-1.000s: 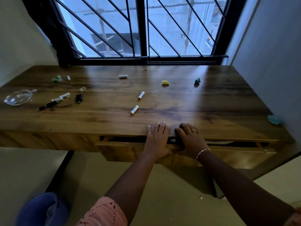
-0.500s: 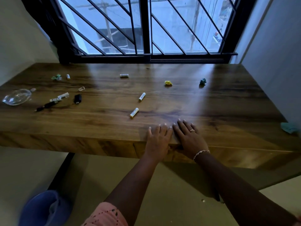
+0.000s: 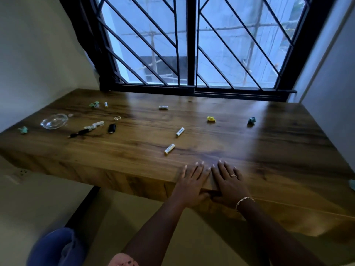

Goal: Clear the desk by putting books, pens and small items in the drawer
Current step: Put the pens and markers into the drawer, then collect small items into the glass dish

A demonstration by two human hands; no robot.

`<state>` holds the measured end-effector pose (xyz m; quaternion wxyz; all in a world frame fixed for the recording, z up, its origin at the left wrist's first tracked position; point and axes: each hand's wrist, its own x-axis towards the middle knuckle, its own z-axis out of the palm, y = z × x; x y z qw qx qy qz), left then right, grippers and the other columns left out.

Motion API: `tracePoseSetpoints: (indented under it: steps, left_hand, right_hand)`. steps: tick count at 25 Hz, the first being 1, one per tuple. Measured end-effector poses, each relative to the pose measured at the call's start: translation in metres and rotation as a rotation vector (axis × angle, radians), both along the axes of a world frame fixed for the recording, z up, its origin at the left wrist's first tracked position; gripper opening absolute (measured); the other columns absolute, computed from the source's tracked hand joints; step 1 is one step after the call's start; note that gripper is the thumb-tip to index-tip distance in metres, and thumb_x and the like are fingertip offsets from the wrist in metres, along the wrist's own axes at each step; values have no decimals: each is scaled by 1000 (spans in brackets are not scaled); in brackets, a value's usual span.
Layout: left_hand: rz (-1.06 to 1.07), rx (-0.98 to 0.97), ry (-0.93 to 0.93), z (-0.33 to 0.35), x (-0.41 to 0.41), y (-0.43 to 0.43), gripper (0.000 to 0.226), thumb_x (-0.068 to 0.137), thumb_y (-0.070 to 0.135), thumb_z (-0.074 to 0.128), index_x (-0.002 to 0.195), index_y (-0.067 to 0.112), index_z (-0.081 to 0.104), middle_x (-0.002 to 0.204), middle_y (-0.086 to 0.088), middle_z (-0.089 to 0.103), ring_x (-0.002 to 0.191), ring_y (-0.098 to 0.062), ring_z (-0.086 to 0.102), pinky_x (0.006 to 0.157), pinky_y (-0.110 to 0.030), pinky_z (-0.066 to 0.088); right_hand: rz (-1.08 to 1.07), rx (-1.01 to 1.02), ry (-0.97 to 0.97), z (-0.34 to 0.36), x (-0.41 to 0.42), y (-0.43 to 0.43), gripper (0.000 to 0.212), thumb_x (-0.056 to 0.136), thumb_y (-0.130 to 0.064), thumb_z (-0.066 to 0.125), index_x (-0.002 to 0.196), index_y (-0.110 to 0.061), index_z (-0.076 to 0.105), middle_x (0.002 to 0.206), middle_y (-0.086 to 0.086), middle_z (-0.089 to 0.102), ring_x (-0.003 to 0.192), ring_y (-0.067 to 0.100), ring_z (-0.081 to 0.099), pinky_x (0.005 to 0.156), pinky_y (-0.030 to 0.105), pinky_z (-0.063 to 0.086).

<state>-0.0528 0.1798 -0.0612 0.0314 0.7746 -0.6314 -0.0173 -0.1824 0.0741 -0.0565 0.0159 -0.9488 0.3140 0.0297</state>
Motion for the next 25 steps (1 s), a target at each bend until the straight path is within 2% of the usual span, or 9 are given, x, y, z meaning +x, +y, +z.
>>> tracePoseSetpoints:
  steps: [3,4,6,9,12,15,18,21,25]
  left_hand:
    - [-64,5,141,7,10,4,83,81,65,19,149,18,16,158,-7,11,146,-21,8,118,-44,6]
    - [-47,-22,161,9,15,8,86,81,69,16,150,18,12,158,-6,6,146,-20,3,118,-40,0]
    - [6,-53,166,17,27,13,96,75,77,8,150,17,9,158,-6,4,146,-19,0,117,-37,-5]
    - [113,-106,204,25,53,14,105,63,75,-1,150,17,10,158,-6,2,146,-19,0,117,-37,-3]
    - [141,-153,170,31,89,15,104,69,81,5,150,17,12,158,-7,4,146,-19,2,117,-38,0]
    - [102,-200,171,27,151,12,91,75,68,17,148,14,22,156,-13,16,145,-26,14,116,-45,7]
    - [101,-217,156,35,147,14,88,74,63,20,142,9,36,150,-17,32,141,-32,23,114,-47,16]
    - [73,-219,131,29,176,7,79,76,60,21,130,10,49,137,-15,48,133,-31,39,108,-42,32]
    - [-27,-145,116,37,184,-14,50,90,48,43,126,13,46,127,-9,50,119,-27,44,95,-41,35]
  right_hand:
    - [-5,77,-7,7,5,-4,92,75,-70,37,147,-18,14,156,11,6,144,27,9,114,47,12]
    - [-31,147,-1,9,10,-6,86,80,-64,44,148,-22,11,157,4,1,145,22,3,115,43,7]
    - [-59,203,-95,14,24,-7,75,83,-53,53,145,-22,21,155,2,15,143,19,15,114,39,14]
    - [-88,270,-273,17,56,-7,63,85,-41,57,139,-18,34,143,8,37,130,24,37,105,33,32]
    - [-96,345,-398,22,95,-3,52,87,-28,59,134,-13,42,138,11,41,120,26,47,100,29,37]
    - [-197,360,-502,21,156,-8,46,87,-19,58,131,-10,47,138,13,42,119,28,48,99,31,37]
    - [-216,305,-476,27,162,-21,50,88,-12,54,136,-11,41,148,13,30,128,29,42,102,33,36]
    - [-168,165,-347,40,191,-31,56,91,-12,45,144,-16,27,156,6,10,142,21,19,108,32,29]
    - [-73,34,-135,50,207,-47,59,92,-2,36,146,-21,20,157,1,-1,145,15,4,109,29,25]
